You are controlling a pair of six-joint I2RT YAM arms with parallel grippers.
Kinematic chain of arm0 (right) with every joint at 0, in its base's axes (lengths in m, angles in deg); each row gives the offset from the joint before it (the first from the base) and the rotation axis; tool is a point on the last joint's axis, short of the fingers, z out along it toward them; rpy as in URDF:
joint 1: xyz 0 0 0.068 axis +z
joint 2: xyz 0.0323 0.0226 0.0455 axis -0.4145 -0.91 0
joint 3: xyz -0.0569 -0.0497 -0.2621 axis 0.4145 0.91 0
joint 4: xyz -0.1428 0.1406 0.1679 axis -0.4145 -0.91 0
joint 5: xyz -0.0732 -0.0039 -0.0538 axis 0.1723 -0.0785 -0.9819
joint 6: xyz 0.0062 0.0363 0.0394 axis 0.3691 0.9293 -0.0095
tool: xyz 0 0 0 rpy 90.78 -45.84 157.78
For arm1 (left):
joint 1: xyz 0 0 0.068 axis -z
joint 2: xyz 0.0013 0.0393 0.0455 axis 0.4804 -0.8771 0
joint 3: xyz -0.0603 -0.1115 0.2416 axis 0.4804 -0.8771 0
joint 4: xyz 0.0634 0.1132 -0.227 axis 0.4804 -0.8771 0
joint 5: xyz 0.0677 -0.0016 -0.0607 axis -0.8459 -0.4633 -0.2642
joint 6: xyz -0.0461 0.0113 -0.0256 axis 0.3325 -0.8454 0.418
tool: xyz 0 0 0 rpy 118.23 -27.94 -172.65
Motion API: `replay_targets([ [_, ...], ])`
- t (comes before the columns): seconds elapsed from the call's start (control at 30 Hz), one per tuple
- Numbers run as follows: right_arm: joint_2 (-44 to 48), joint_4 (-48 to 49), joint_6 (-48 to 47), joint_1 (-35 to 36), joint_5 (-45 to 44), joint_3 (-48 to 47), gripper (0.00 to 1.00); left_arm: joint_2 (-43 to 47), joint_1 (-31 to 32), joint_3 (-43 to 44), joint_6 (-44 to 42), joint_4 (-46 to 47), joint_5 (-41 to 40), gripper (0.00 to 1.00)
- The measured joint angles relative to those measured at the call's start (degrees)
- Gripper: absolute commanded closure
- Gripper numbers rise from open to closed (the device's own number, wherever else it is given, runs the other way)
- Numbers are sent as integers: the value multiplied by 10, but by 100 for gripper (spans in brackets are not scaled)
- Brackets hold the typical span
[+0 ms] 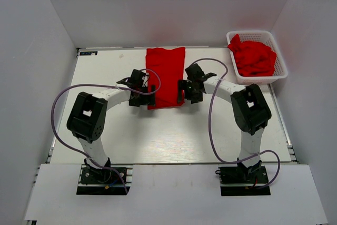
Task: Fold and stack the t-shirts
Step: Grab one side of the 2/3 rectangular tshirt with both arms
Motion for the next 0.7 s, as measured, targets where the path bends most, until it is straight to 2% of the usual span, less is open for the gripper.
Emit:
replay_targets([
  [0.1, -1, 4, 3, 0, 0, 0, 21, -3, 0, 0, 1, 9, 0, 11],
  [0.2, -7, 8, 6, 0, 1, -5, 26, -8, 1, 0, 0, 19, 0, 22],
  [0.37, -21, 19, 15, 1, 6, -7, 40, -16, 9, 1, 0, 40, -3, 41],
  [0.4, -22, 21, 16, 2, 9, -7, 46, -18, 12, 1, 0, 43, -3, 49],
  [0.47, -24, 27, 19, 2, 17, -7, 65, -20, 18, -1, 2, 52, -2, 60],
  [0.5, -25, 31, 19, 2, 20, -7, 77, -21, 21, -2, 3, 56, -2, 66],
  [0.53, -27, 36, 23, 3, 25, -7, 98, -23, 24, -3, 5, 59, 0, 81],
  [0.6, -33, 46, 27, 3, 36, -7, 100, -26, 29, -4, 11, 64, 2, 100],
  [0.7, -37, 53, 31, 4, 47, -4, 100, -28, 31, -4, 16, 72, 5, 100],
])
